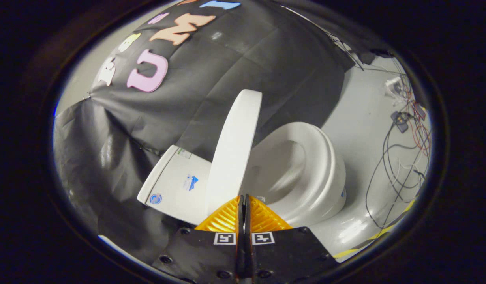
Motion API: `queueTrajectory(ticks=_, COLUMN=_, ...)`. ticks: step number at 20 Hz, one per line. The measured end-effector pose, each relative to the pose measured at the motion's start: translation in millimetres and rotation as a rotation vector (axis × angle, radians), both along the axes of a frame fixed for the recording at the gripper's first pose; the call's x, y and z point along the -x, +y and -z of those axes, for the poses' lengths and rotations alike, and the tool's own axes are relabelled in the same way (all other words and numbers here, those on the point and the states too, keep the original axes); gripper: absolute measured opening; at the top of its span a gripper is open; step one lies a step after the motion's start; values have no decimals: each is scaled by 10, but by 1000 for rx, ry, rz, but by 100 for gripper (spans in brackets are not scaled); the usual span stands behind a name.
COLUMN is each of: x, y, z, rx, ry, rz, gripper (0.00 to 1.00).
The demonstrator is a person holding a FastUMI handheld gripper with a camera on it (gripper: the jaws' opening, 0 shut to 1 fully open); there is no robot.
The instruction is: Open the toilet lid.
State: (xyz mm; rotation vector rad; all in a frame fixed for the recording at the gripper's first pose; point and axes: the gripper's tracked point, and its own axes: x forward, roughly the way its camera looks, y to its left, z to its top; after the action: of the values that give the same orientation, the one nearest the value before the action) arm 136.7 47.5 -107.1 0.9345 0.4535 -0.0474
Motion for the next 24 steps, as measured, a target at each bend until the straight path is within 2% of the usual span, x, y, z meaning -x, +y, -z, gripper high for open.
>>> queueTrajectory(ticks=4, x=-49, y=42, z=-169, rx=95, ry=-21, rz=-39, gripper=0)
queueTrajectory(ticks=10, x=-96, y=105, z=-308, rx=148, ry=-27, rz=-58, gripper=0)
queueTrajectory(ticks=21, x=-97, y=82, z=-330, rx=166, ry=6, rz=15, gripper=1)
queueTrajectory(ticks=24, x=-126, y=117, z=-391, rx=194, ry=2, rz=12, gripper=0)
